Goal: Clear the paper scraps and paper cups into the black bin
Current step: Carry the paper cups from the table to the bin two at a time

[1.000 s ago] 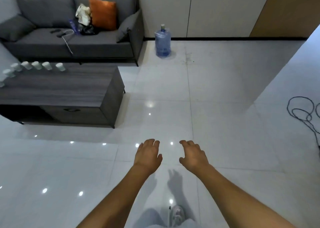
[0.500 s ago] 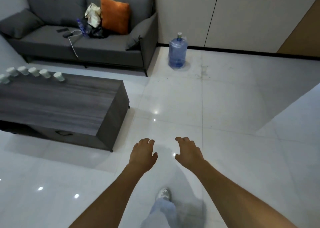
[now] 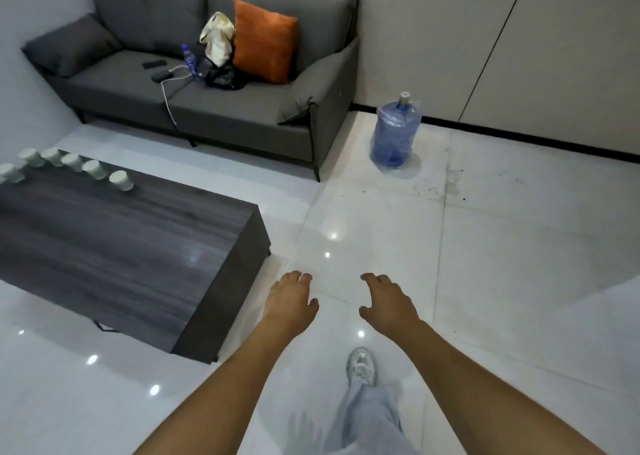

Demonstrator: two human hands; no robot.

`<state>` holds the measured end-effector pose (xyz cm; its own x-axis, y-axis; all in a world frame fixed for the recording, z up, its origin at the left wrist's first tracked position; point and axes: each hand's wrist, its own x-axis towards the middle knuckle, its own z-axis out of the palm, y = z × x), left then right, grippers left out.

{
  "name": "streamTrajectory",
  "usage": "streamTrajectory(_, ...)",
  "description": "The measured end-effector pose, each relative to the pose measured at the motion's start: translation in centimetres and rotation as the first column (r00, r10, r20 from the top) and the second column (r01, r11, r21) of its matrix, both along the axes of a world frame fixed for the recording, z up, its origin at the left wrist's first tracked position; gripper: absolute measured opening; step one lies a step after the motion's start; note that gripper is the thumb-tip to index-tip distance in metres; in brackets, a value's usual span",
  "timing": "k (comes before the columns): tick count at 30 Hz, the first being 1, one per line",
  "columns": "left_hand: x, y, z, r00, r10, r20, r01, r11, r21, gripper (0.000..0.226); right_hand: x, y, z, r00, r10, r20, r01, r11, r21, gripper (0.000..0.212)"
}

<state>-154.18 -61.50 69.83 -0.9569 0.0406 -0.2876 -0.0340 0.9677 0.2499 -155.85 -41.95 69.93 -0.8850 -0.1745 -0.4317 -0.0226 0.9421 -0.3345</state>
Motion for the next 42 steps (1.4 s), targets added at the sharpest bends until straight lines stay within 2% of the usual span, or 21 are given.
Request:
streamTrajectory(6,-13.1,1.2,0.5,0.991,0.121,0.056,-0.122,0.992,0.018,0.050,-16.0,0.6,1.2,0.997,0.078,-0.010,-0.078,0.997,0.019,0.064)
streamTrajectory(11,-22.0,-1.2,0.5,0.969,0.233,0.082,-0.236,0.971,0.035,0.051,-26.6,-2.4,1.5,0.982,0.187,0.018,-0.187,0.982,0.020,0.064)
streamTrajectory(21,-40.5,-12.4,-1.6,0.923,0.367,0.115,-0.375,0.926,0.053,0.052,-47.4,-15.4,0.2,0.929,0.370,0.033,-0.370,0.928,0.028,0.062)
streamTrajectory(25,-47.1,-18.0,-1.5,0.898,0.433,0.078,-0.438,0.898,0.053,0.052,-55.5,-22.3,0.9,0.897,0.442,-0.007,-0.441,0.897,0.031,0.062)
streamTrajectory(33,-56.1,-27.8,-1.6,0.802,0.590,0.099,-0.597,0.800,0.068,0.052,-66.9,-34.5,1.3,0.778,0.629,0.020,-0.629,0.776,0.053,0.064)
streamTrajectory(42,-68.0,-40.8,-3.3,0.624,0.771,0.127,-0.781,0.619,0.080,0.052,-82.2,-50.9,-0.5,0.588,0.806,0.067,-0.808,0.580,0.105,0.064)
